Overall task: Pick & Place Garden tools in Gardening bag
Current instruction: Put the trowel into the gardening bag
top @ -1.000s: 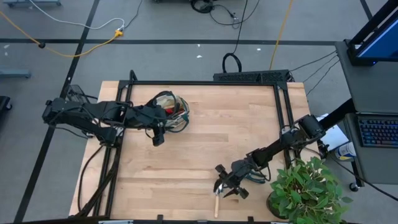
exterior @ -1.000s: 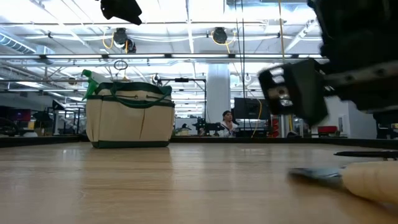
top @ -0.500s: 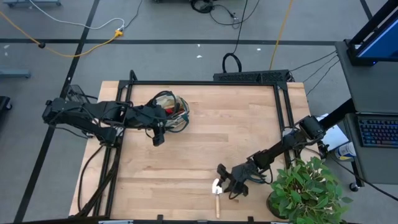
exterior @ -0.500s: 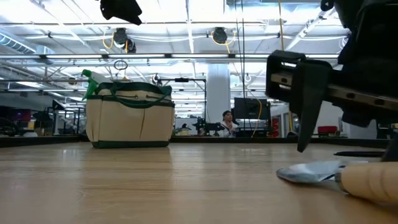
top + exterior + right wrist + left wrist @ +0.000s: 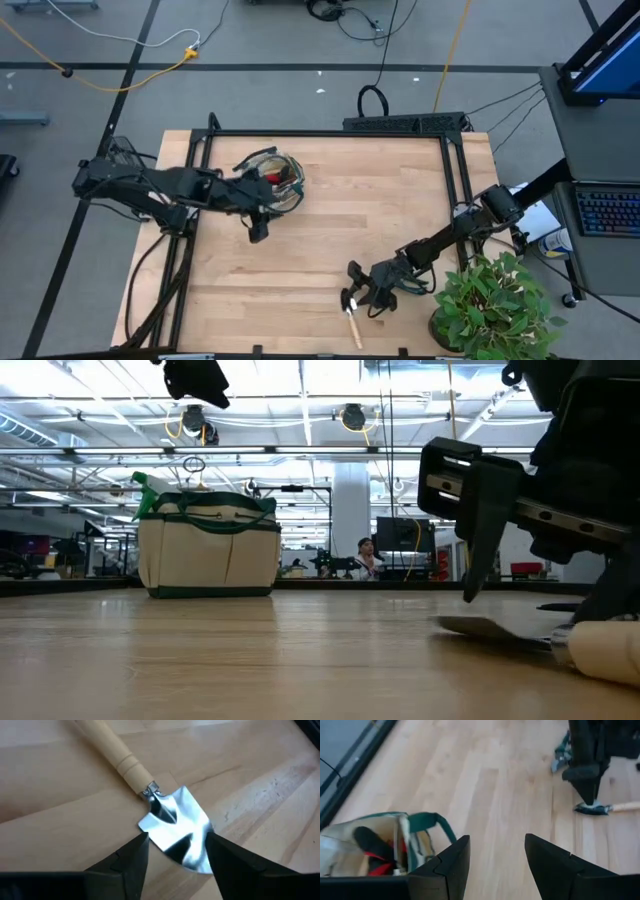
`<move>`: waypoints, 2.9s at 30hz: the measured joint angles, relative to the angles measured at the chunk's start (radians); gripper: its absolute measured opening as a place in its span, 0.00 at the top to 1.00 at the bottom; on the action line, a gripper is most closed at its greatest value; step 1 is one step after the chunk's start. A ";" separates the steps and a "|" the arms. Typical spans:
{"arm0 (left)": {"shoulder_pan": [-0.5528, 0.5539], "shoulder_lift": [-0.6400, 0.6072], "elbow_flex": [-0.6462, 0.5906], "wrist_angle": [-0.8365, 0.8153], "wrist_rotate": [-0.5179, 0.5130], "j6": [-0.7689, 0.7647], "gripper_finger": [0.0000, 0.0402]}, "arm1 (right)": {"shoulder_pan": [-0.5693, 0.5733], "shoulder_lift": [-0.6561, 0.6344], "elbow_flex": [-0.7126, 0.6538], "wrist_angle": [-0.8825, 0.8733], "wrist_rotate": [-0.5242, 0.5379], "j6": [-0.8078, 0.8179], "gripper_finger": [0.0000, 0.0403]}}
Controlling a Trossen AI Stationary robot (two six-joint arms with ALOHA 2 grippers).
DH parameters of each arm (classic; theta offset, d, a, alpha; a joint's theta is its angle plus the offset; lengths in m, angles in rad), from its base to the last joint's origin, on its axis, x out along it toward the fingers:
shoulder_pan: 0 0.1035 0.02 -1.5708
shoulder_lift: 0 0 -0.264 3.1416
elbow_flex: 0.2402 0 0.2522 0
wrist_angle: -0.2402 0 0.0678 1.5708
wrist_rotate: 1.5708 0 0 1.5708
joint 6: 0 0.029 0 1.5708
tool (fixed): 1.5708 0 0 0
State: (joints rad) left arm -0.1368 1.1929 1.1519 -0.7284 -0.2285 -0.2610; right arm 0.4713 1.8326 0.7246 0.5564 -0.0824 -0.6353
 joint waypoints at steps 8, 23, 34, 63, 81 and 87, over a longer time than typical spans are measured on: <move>-0.076 0.201 0.000 0.071 0.106 0.098 0.51 | 0.000 0.000 0.000 -0.007 0.004 0.061 0.69; -0.218 0.603 0.001 0.577 0.158 0.422 0.51 | 0.007 -0.002 -0.001 0.081 0.016 0.306 0.74; -0.279 0.746 0.002 0.887 0.206 0.449 0.51 | 0.082 -0.003 -0.001 0.094 0.058 0.450 0.77; -0.315 0.945 0.002 1.211 0.184 0.579 0.51 | 0.300 -0.003 -0.001 0.037 0.453 0.938 0.79; -0.265 1.013 0.005 1.279 0.239 0.618 0.57 | 0.269 -0.003 -0.001 0.037 0.448 0.930 0.79; -0.205 1.013 0.005 1.238 0.396 0.532 0.76 | 0.258 -0.003 -0.001 0.040 0.448 0.884 0.79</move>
State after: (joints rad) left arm -0.3418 2.2059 1.1572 0.5097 0.1675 0.2709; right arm 0.7293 1.8294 0.7236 0.5960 0.3660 0.2487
